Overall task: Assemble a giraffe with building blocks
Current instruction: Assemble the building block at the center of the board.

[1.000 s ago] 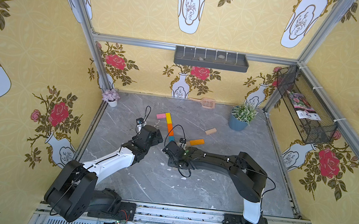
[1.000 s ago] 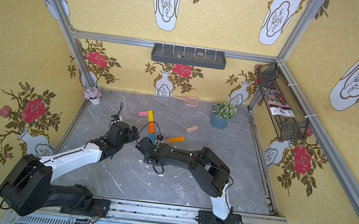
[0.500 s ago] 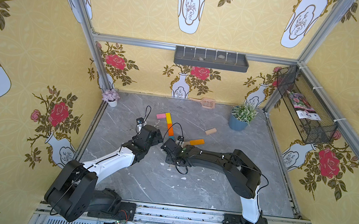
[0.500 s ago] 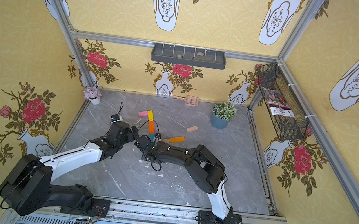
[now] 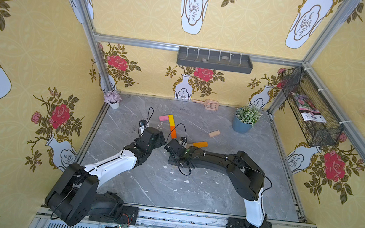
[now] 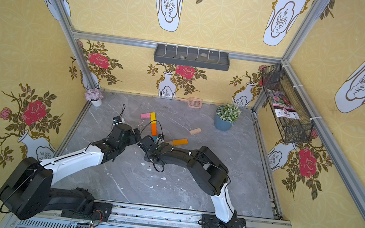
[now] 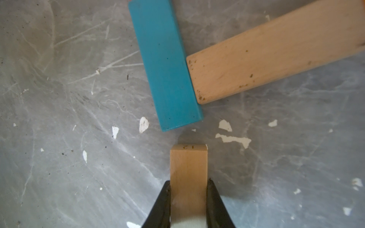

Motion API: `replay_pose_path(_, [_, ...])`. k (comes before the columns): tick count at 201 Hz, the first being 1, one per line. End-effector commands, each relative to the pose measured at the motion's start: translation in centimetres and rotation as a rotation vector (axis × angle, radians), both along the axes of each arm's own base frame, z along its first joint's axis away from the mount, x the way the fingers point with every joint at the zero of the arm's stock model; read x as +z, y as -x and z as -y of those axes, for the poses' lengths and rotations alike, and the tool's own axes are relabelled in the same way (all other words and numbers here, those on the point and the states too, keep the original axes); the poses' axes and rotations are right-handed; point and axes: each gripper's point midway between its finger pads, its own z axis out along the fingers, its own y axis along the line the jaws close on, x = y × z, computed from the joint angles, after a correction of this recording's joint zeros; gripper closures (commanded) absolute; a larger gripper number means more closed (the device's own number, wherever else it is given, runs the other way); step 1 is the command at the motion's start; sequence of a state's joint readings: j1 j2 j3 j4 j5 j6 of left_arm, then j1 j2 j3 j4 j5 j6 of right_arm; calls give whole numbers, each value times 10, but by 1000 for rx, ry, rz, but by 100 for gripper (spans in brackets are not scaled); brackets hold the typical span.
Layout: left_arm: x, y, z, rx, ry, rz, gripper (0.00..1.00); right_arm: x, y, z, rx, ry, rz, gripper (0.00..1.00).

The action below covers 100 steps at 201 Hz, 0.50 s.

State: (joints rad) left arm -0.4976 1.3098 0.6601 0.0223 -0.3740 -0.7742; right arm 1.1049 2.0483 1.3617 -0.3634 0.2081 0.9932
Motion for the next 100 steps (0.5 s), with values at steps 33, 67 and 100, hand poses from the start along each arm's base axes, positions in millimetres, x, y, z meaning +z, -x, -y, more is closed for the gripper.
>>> replay_pose_path(33, [2,-1,-3,6,-16,10,1,-9,1,9,13,31,-24,74])
replay_pose_path(67, [4,0,-3,6,-16,13,1,-5,0,7,22,22,-14,68])
replay_pose_path(100, [4,-1,-2,3,-13,15,1,9,-2,12,4,8,15,33])
